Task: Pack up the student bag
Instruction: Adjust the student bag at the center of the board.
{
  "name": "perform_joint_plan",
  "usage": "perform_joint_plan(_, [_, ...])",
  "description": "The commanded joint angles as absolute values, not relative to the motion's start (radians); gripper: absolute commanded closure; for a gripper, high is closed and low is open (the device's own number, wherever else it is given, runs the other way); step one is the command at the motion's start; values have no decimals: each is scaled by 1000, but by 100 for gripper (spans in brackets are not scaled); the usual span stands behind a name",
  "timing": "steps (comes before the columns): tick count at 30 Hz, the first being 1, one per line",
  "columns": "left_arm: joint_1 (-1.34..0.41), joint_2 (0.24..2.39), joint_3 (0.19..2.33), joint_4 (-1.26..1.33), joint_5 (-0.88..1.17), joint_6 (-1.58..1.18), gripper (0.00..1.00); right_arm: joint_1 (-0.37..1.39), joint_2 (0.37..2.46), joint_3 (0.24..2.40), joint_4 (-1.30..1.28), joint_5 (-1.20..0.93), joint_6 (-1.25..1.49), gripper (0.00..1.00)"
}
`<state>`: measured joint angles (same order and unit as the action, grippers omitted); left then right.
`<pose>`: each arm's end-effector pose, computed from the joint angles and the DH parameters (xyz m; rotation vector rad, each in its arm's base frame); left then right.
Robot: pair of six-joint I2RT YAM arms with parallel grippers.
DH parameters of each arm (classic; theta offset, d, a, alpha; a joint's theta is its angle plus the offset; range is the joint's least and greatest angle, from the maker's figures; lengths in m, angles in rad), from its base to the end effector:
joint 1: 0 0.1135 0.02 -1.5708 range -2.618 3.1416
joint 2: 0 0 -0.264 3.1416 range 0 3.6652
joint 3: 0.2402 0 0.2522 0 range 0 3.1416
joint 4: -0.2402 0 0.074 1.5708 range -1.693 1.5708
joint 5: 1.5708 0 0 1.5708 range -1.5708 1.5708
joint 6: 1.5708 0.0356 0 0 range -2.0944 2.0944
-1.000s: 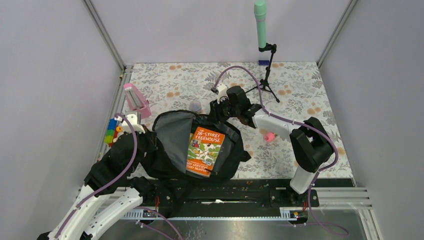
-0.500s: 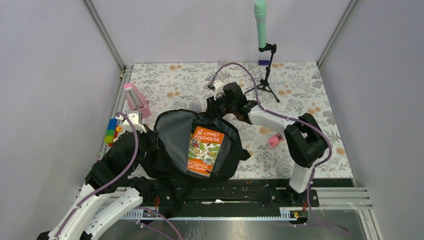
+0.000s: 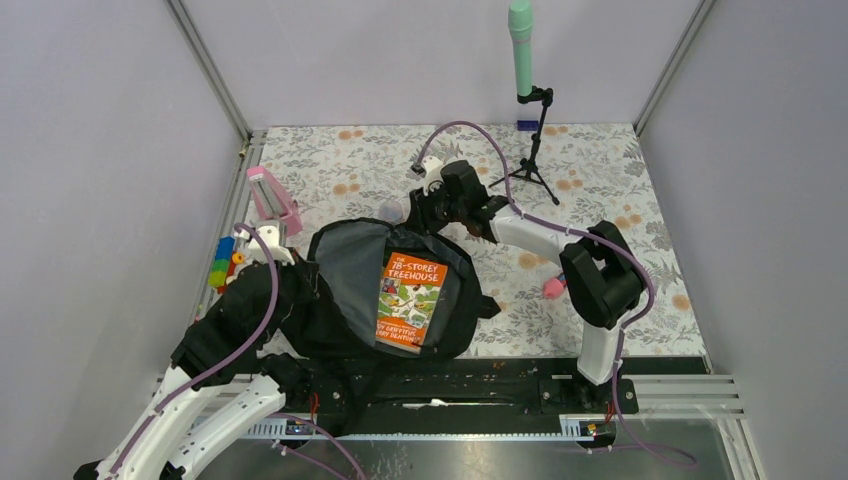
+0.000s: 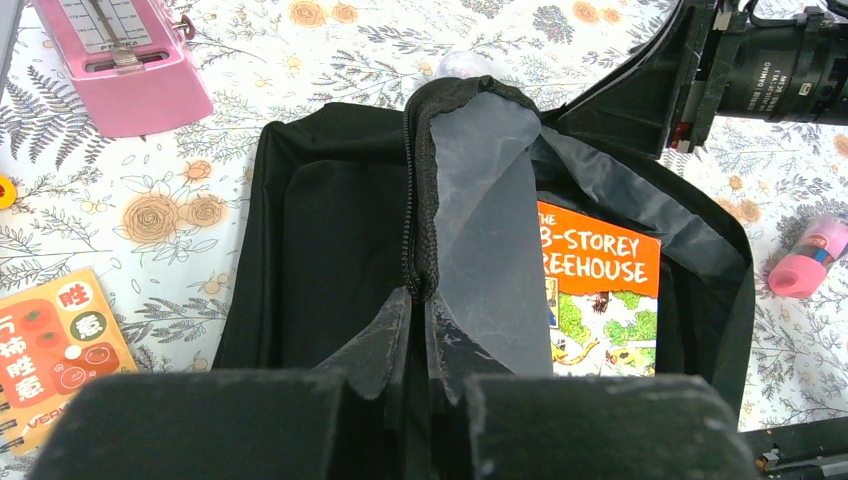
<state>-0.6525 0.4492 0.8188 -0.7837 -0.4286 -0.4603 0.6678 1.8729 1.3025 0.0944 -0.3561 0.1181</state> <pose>0.0776 -0.0407 0.3298 -0.0881 1.9562 -0.3101 0.3320 0.2776 0.2346 -0.7958 1.9689 0.8436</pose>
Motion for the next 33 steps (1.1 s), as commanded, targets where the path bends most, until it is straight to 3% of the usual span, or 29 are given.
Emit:
perform_joint_plan(1, [-644, 455, 873, -725, -428, -447, 100, 673, 1898, 1366, 112, -327, 99, 64])
perform_joint_plan(7, [-644, 456, 873, -721, -424, -447, 100, 673, 1912, 1382, 100, -315, 94, 84])
perform_joint_plan(10, [-644, 459, 871, -719, -421, -448, 100, 674, 1904, 1381, 102, -297, 101, 99])
perform_joint_plan(18, [-644, 478, 860, -684, -384, -434, 100, 673, 1763, 1244, 193, -251, 137, 100])
perform_joint_plan(26, [-645, 551, 831, -586, -139, -340, 100, 673, 1693, 1162, 230, -192, 146, 100])
perform_joint_plan(30, [-644, 595, 830, -572, -99, -333, 100, 674, 1701, 1147, 246, -263, 130, 100])
perform_joint_plan(31, [-644, 599, 830, -572, -113, -338, 100, 675, 1703, 1143, 252, -281, 119, 99])
perform_joint_plan(33, [-646, 594, 830, -571, -154, -352, 100, 673, 1709, 1131, 267, -300, 95, 86])
